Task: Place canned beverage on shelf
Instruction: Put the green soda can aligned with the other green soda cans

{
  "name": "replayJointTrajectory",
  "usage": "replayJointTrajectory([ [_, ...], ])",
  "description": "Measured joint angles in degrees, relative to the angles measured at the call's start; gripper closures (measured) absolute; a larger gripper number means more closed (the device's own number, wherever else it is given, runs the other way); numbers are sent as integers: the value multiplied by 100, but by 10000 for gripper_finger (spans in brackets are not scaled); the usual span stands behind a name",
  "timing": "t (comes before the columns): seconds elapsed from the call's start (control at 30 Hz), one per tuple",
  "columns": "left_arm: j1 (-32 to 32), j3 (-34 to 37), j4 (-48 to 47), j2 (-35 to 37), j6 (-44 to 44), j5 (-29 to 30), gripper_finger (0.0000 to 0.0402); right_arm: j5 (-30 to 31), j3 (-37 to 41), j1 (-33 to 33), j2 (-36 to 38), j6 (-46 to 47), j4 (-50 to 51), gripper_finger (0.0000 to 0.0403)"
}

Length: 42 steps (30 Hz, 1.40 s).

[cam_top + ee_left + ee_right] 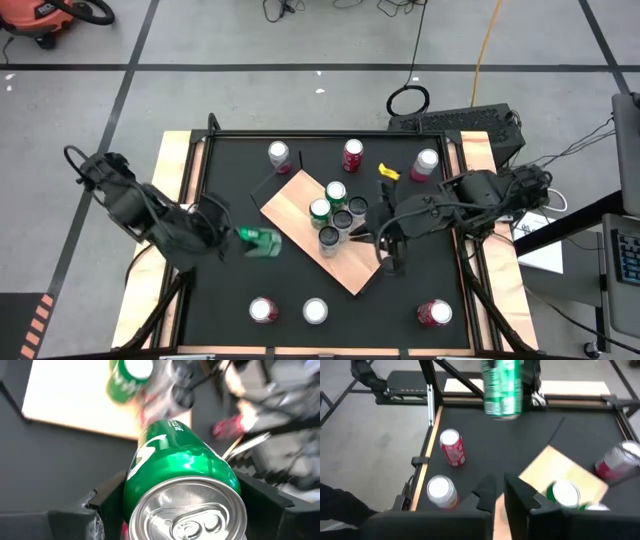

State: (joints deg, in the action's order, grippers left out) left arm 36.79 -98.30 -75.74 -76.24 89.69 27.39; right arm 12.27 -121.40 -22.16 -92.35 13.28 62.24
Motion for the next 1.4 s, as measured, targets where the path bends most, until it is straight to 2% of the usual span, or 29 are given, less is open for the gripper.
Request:
replayJointTrajectory([
  [0.23,-250,-545,119,39,154,313,116,-23,2,159,-348,-313,-743,297],
  [0.57,-762,-573,1560,-15,222,314,116,-10,2,307,-653,-928,-1511,156],
  [0.8,-871,-572,1791,-20,630,318,116,161,2,303,-659,-1236,-1784,54],
  [0.9,-874,-571,1778,-20,855,318,116,441,2,298,-659,-1384,-1843,20],
  [1.1,-863,-570,1849,-63,1183,214,116,1198,2,325,-661,-1643,-2065,6],
  [1.17,-865,-568,1843,-66,1202,203,116,1151,2,342,-663,-1759,-2193,5],
  [1.3,-962,-568,1844,-64,1204,282,116,610,0,491,-786,-1820,-2284,4],
  [1.4,-1037,-566,1846,-64,1208,279,116,571,2,592,-914,-1750,-2282,4],
])
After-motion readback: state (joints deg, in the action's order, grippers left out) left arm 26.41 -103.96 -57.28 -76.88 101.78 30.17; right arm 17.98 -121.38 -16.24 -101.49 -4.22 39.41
